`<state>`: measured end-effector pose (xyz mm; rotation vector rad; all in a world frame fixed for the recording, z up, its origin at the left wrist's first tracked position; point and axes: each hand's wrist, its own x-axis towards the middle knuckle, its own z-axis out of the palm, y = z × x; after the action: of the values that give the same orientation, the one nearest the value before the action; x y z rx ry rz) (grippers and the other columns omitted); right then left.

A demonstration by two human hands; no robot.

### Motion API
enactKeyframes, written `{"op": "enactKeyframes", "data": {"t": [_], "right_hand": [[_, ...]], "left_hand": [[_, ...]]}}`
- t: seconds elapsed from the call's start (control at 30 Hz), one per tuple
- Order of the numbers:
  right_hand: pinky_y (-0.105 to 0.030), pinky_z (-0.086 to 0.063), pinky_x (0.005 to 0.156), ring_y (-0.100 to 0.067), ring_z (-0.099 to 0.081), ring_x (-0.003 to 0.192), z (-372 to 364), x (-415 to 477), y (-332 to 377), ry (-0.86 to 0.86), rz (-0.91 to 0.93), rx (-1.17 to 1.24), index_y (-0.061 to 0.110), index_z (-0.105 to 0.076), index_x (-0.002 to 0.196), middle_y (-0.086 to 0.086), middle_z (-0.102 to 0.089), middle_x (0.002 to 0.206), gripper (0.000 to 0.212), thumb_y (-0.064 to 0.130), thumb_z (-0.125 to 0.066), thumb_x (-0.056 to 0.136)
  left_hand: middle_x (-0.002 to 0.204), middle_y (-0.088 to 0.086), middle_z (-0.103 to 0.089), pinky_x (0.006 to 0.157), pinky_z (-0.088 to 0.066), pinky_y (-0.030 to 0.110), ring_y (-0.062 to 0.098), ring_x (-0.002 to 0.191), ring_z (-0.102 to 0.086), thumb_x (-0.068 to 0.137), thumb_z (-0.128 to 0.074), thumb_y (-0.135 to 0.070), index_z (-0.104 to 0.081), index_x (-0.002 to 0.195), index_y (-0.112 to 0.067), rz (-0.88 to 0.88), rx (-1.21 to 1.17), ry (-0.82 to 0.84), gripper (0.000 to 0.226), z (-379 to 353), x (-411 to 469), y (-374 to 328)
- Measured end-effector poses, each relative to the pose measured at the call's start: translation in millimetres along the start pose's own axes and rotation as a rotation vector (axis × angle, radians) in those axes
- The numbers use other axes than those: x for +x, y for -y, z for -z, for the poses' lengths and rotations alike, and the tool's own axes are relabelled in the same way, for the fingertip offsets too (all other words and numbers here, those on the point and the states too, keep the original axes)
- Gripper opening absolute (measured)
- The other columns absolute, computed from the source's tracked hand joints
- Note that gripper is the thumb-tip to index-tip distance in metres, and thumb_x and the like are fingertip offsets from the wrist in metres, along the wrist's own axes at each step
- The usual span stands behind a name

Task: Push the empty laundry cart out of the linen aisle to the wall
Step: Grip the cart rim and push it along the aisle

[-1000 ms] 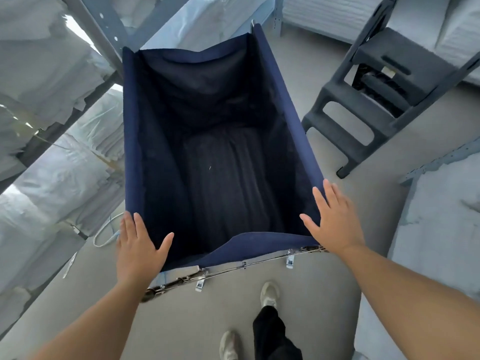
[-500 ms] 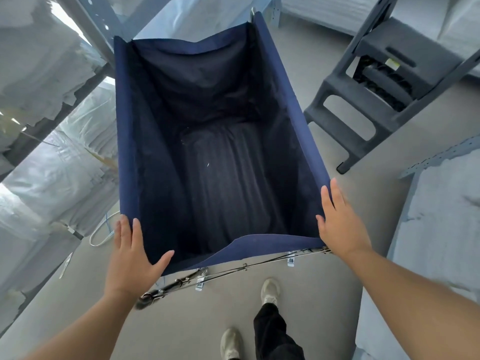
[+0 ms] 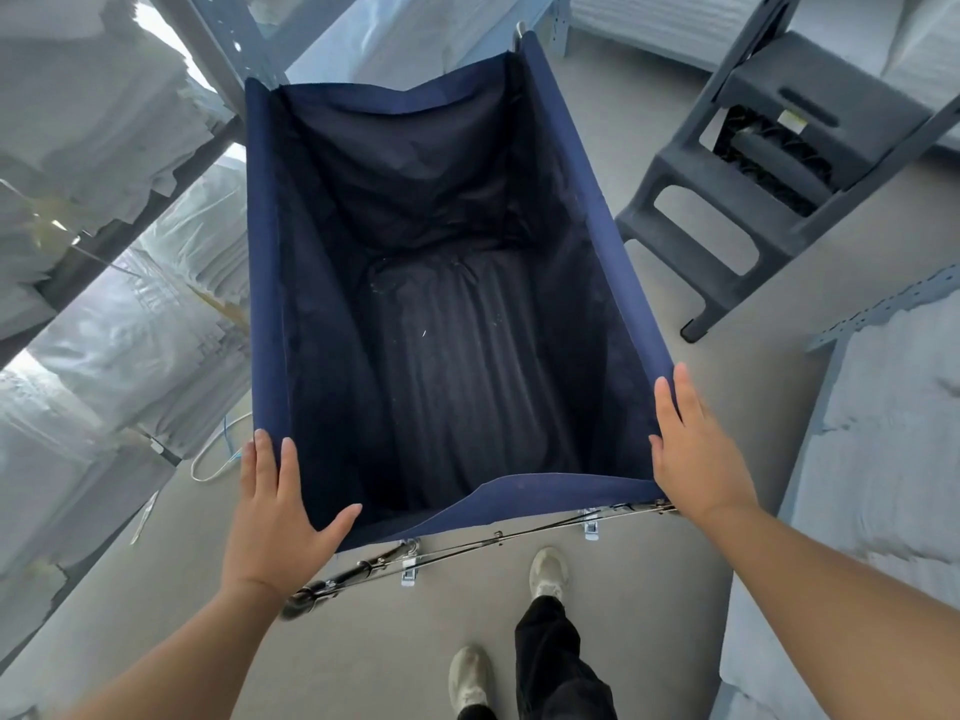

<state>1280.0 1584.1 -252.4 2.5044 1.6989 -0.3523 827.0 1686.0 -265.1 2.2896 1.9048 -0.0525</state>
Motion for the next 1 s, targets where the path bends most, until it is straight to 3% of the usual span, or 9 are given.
{"op": "enactKeyframes", "data": {"t": [0.53,1.0], "right_hand": [[-0.037,-0.058,0.086,-0.033,-0.051,0.135,-35.4,-91.9,-3.6,-0.051,-0.033,0.018,0.011,-0.024,0.155,-0.011,-0.012,0.167,0.078,0.033,-0.065,0.094],[-0.039,-0.058,0.088,-0.033,-0.045,0.141,-58.9,-206.1,8.1,-0.051,-0.116,-0.010,0.010,-0.023,0.156,-0.014,-0.016,0.167,0.081,0.041,-0.064,0.093]], "left_hand": [[0.165,0.018,-0.008,0.118,-0.018,0.046,0.033,0.153,0.003,0.074,-0.038,-0.080,-0.019,0.154,-0.005,-0.061,-0.028,0.029,0.112,3.7,-76.8,13.9],[0.165,0.012,-0.015,0.112,-0.031,0.055,0.036,0.153,0.002,0.075,-0.037,-0.081,-0.022,0.155,-0.020,-0.166,0.000,0.062,0.101,-1.0,-147.8,39.6]]}}
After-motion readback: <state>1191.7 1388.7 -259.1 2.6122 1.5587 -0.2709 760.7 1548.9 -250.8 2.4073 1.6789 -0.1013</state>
